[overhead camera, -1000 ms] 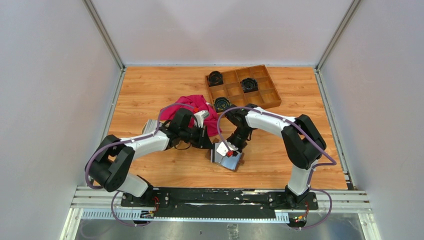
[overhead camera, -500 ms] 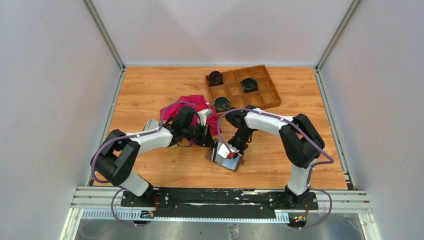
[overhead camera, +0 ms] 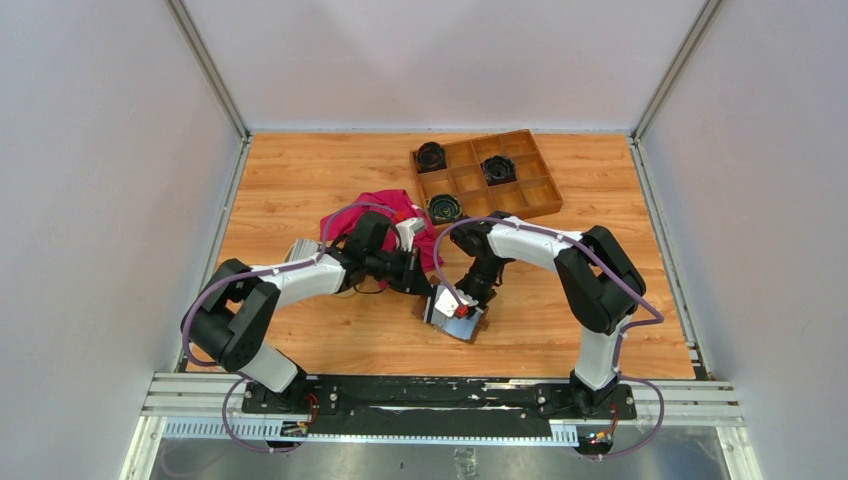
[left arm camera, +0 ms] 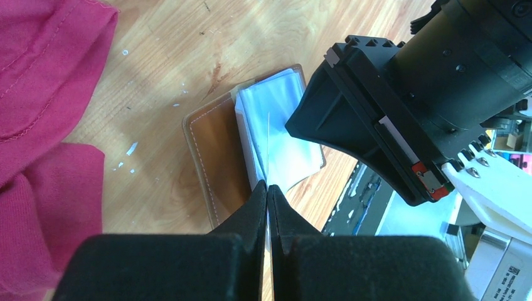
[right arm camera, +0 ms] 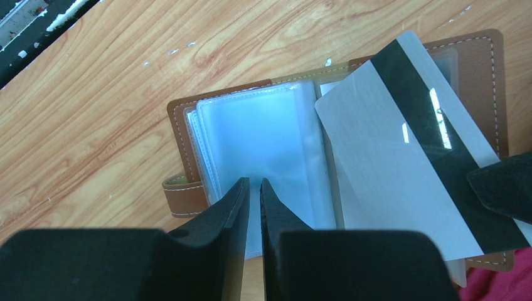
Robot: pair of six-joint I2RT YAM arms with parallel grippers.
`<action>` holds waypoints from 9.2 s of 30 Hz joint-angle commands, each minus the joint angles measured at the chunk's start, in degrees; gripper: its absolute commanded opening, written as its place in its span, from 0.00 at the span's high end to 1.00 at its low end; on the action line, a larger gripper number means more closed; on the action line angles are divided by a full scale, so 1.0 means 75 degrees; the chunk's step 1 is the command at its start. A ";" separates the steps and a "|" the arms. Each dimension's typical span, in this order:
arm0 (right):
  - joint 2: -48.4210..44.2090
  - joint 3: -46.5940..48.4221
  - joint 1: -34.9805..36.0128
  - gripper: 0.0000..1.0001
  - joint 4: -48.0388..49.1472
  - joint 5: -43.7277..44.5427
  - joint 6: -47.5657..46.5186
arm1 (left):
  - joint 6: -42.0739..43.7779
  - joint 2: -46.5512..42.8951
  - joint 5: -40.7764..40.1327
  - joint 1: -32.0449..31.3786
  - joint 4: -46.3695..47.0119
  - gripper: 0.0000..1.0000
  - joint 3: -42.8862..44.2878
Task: Put the credit cards into the card holder
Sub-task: Insert the credit card into the card holder.
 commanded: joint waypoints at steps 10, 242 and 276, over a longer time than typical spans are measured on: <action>0.0172 -0.0108 -0.0017 0.85 -0.0262 -0.0025 -0.0151 | -0.0239 0.0201 0.0333 -0.0081 0.0458 1.00 0.0174; -0.0978 -0.0754 0.2544 0.91 0.1525 0.1901 0.0899 | -0.0845 0.2081 -0.0272 -0.0872 -0.0773 0.61 0.0806; -0.1837 -0.1761 0.0757 0.92 0.0979 0.0896 0.1877 | -0.1276 0.1089 -0.0670 -0.0872 -0.0690 0.71 0.0336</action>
